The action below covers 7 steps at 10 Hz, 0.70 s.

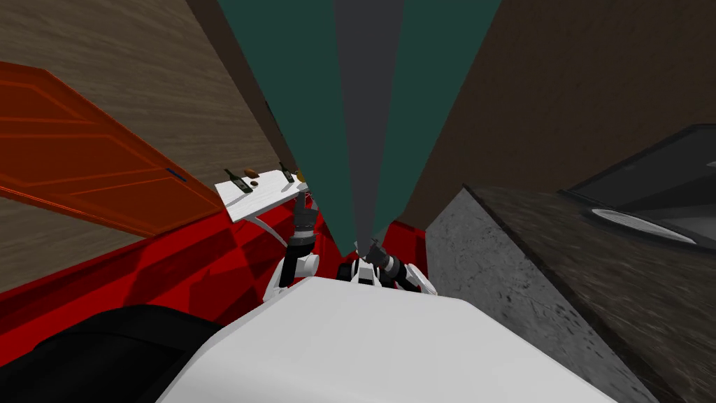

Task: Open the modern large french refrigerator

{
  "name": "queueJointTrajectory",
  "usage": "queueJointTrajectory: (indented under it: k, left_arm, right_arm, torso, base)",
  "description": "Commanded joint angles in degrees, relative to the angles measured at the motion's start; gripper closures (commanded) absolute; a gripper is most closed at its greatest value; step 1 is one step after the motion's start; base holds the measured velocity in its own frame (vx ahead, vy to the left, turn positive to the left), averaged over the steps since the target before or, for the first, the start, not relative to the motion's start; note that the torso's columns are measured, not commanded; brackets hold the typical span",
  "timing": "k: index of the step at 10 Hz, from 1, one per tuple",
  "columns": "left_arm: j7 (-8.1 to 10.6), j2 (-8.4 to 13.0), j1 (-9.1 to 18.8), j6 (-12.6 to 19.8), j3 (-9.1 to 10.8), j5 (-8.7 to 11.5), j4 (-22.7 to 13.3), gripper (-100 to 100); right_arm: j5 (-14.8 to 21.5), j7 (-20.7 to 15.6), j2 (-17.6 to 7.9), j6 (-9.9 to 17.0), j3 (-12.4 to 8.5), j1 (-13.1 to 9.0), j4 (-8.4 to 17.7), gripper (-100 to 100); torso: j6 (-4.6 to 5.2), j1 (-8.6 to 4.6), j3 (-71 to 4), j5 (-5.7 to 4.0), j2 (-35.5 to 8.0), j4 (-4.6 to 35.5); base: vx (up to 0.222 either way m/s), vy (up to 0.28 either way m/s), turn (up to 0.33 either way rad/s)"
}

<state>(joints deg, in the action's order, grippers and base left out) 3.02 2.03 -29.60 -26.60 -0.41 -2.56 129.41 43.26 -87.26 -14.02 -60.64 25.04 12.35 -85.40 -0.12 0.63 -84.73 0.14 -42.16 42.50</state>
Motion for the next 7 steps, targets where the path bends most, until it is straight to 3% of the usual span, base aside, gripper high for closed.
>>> queueJointTrajectory:
  k: [1, 2, 5, 7]
  left_arm:
    - [0.0, 0.0, -0.02, 0.0, 0.0, 0.0, 0.01, 0]
    - [0.0, 0.0, -0.01, -0.01, 0.0, 0.0, 0.01, 0]
    - [0.0, 0.0, -0.01, 0.0, 0.0, 0.0, 0.01, 0]
    - [0.0, 0.0, -0.02, 0.0, 0.01, 0.0, 0.01, 0]
  right_arm:
    - [1.81, 1.82, 1.6, 1.98, -2.06, 1.51, -3.69, -100]
    - [1.81, 1.82, 1.6, 1.98, -2.06, 1.51, -3.78, -100]
    - [5.45, 4.87, 4.18, 4.87, -5.7, 4.79, -8.86, -100]
    - [6.66, 5.89, 5.04, 5.84, -6.92, 5.88, -11.16, -100]
  torso:
    - [0.03, -0.05, -0.08, 0.0, 0.11, -0.12]
    - [0.0, -0.24, -0.04, -0.05, 0.01, -0.1]
    - [0.12, -0.83, 0.25, -0.22, -0.45, 0.02]
    - [0.25, -0.93, 0.26, -0.24, -0.66, 0.27]
  base:
    - [-0.011, 0.004, 0.174]
    - [0.0, 0.001, 0.097]
    - [-0.027, -0.025, 0.277]
    - [-0.039, -0.029, 0.117]
